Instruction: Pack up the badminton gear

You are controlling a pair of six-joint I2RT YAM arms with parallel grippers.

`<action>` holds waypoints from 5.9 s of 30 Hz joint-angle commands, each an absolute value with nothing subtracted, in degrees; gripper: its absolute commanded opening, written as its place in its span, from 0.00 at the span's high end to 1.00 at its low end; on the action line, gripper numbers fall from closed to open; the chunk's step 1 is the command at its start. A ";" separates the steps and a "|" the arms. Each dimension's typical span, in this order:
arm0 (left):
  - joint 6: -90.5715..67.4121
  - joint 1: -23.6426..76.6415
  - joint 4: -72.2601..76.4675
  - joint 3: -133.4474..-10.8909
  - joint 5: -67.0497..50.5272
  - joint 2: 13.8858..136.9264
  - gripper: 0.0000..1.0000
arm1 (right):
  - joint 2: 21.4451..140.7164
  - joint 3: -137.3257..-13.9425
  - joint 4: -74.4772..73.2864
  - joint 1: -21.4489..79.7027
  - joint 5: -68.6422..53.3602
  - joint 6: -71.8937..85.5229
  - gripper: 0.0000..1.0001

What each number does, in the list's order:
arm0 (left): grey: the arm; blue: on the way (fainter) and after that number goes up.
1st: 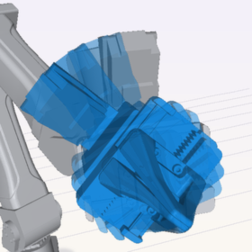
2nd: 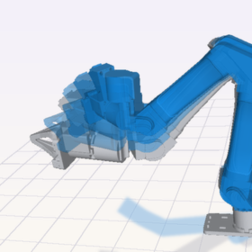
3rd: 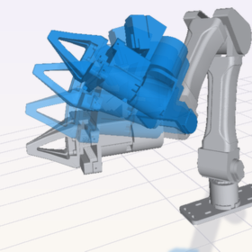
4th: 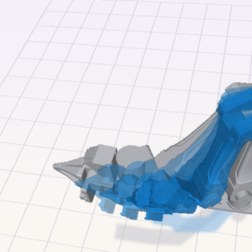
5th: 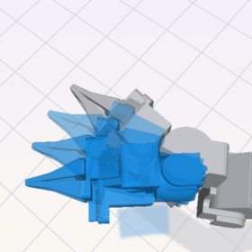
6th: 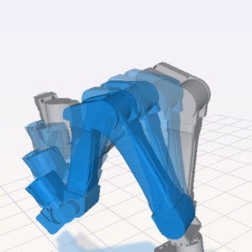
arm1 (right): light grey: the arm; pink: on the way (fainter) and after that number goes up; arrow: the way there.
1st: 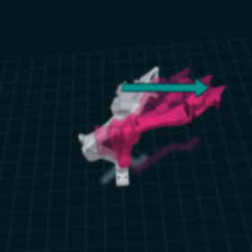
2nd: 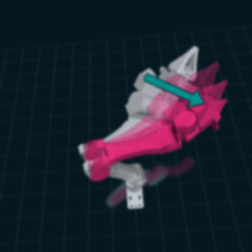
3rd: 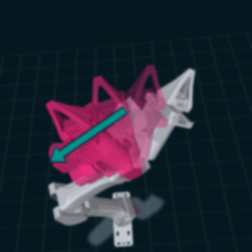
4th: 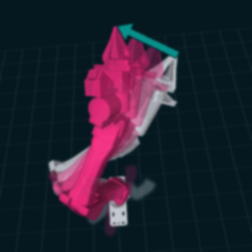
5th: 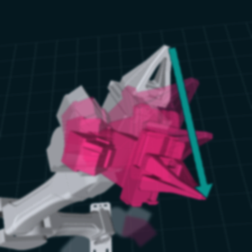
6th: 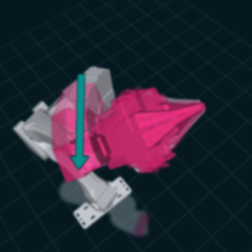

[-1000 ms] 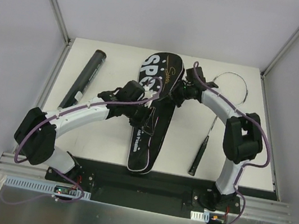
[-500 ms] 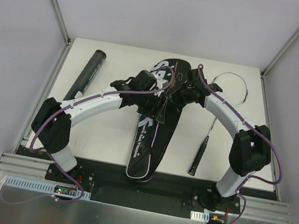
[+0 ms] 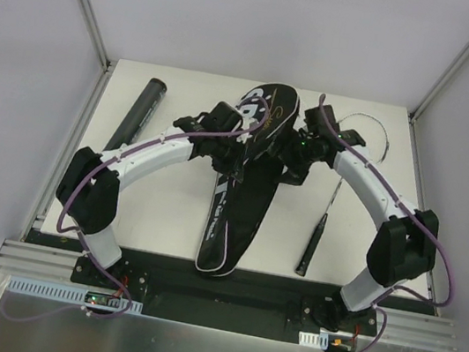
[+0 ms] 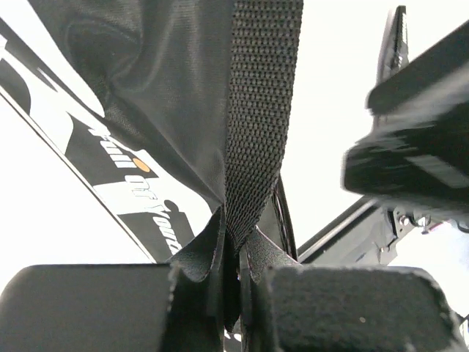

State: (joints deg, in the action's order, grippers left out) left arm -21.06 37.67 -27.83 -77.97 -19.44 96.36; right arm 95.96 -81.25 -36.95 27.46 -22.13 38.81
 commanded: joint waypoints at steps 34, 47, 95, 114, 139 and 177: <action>-14.77 34.19 -35.42 -87.80 -31.38 99.40 1.00 | 124.98 -100.37 -61.88 0.70 1.58 3.96 0.43; -13.45 34.19 -37.88 -89.65 -29.01 100.11 1.00 | 126.47 -97.38 -58.89 1.05 2.28 3.78 0.69; -14.68 38.40 -38.94 -89.65 -25.93 100.81 1.00 | 95.35 -83.74 -56.25 35.95 -6.86 15.64 0.99; -15.64 38.32 -37.53 -92.20 -55.98 101.87 1.00 | 102.83 -84.73 -26.91 34.10 3.68 26.62 1.00; -32.42 38.32 -19.19 -89.30 -64.95 101.95 1.00 | 112.68 -88.60 -31.56 35.77 15.91 51.38 0.99; -30.59 30.94 -21.00 -75.85 -58.54 97.91 1.00 | 85.59 -57.11 -29.08 19.08 -26.00 3.53 0.22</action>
State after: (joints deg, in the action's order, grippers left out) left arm -35.64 30.68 -17.21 -74.11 -56.97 98.67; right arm 80.66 -53.56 -29.61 22.65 -12.80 14.52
